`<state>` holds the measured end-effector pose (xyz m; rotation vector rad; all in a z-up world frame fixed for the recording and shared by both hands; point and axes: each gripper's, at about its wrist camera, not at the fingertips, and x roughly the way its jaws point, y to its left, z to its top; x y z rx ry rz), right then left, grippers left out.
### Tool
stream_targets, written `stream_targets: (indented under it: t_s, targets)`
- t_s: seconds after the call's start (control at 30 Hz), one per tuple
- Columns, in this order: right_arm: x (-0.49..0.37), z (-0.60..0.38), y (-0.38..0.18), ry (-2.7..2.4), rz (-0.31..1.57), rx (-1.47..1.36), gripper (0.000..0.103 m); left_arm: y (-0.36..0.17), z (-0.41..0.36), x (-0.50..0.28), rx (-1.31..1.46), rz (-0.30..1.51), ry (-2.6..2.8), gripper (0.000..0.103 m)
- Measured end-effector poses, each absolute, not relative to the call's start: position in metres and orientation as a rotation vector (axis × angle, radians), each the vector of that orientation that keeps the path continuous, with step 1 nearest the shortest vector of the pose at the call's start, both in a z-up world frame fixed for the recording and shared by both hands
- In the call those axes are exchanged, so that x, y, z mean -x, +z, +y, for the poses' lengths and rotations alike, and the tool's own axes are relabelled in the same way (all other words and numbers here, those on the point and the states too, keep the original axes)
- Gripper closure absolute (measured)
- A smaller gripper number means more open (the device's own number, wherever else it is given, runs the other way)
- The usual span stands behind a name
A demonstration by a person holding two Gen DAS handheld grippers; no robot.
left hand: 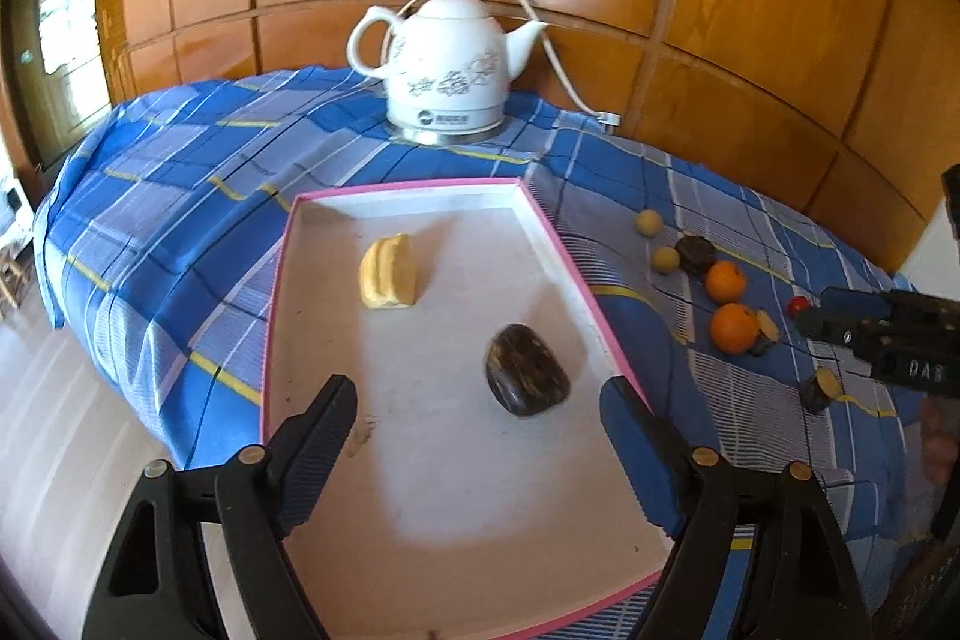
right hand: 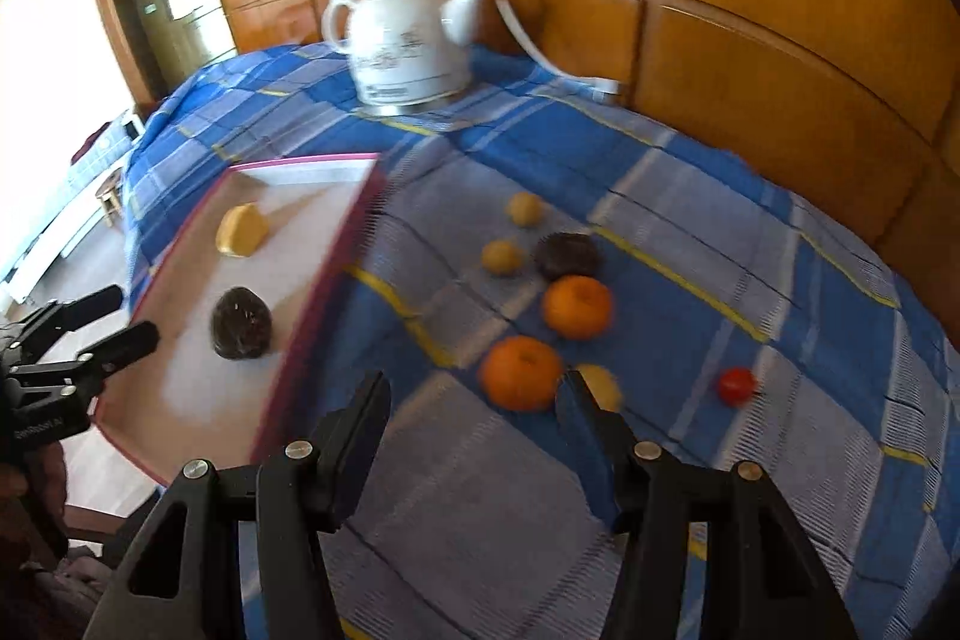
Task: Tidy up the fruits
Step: 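Grasp the small tan round fruit with the left tool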
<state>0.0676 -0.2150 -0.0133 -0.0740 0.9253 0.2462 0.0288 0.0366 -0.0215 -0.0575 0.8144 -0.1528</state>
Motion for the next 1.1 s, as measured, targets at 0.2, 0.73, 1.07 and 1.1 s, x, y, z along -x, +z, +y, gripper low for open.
stream_targets:
  t_s: [0.2, 0.73, 1.07, 1.1]
  targets:
    - [-0.069, -0.266, -0.014, 0.148, 0.926, 0.049, 0.045, -0.017, 0.022, -0.036, 0.035, 0.823, -0.201, 0.019]
    - [-0.073, -0.344, -0.030, 0.037, 0.935, -0.153, 0.045, -0.015, -0.040, -0.084, -0.079, 0.894, -0.329, 0.050]
    - [-0.081, -0.338, -0.031, 0.070, 0.954, -0.194, 0.045, -0.028, -0.082, -0.138, -0.108, 0.962, -0.381, 0.068]
    - [-0.081, -0.339, -0.031, 0.071, 0.953, -0.198, 0.045, -0.029, -0.087, -0.143, -0.118, 0.965, -0.385, 0.068]
